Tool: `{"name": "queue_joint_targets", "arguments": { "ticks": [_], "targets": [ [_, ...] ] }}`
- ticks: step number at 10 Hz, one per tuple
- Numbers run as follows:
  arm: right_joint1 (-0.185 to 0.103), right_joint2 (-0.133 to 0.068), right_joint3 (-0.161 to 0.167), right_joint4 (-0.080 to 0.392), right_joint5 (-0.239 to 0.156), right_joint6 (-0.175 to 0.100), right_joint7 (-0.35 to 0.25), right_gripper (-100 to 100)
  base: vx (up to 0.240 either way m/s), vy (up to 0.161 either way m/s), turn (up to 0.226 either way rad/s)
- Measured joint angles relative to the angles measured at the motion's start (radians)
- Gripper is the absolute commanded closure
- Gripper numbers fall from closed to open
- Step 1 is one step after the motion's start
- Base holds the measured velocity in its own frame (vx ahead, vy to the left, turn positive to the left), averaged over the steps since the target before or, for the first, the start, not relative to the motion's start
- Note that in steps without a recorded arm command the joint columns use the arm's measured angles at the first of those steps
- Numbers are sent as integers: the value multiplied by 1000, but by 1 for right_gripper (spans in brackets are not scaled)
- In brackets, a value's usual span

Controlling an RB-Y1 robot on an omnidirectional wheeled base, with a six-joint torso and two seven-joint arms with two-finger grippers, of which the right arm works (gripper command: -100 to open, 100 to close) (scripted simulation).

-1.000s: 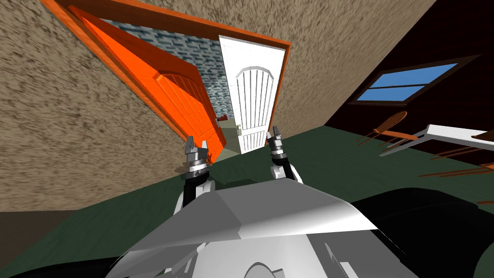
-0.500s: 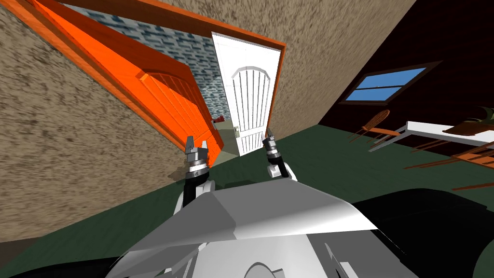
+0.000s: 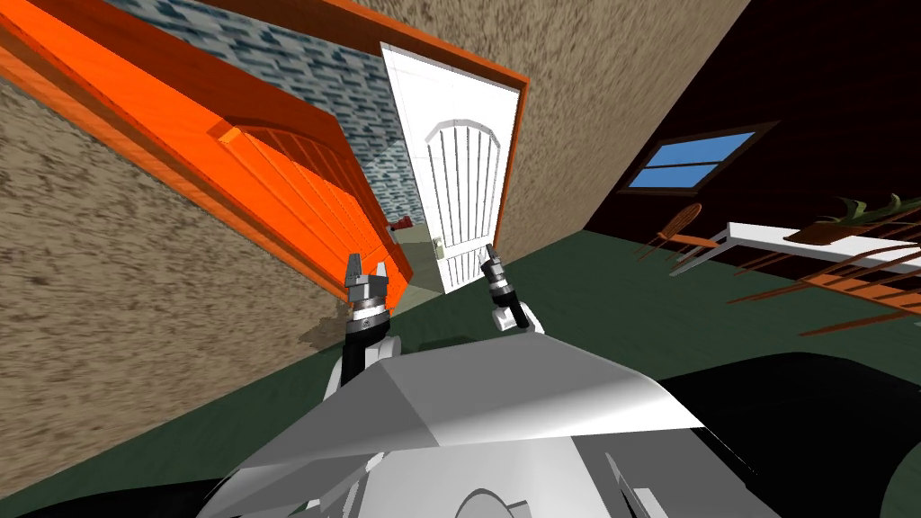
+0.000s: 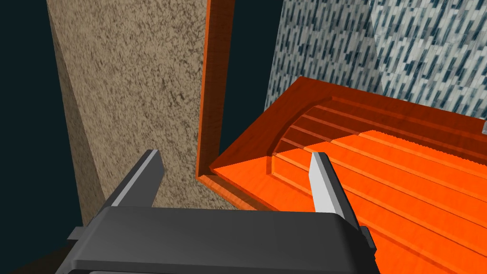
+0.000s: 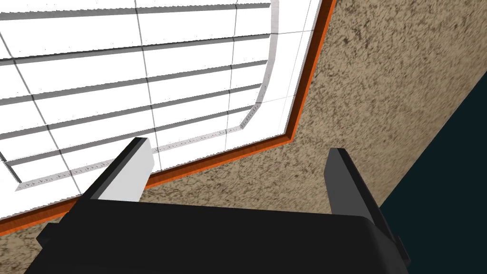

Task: Push the door open

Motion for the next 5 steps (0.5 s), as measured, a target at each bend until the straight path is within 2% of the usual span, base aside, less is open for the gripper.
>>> {"name": "queue_joint_targets", "arguments": {
  "ticks": [2,5],
  "targets": [
    [-35,-3,20,59,-3,-5,-10,-100,81,40,-109],
    [-68,-7,60,118,-4,3,-22,-100,99,53,-111]
  ]
}}
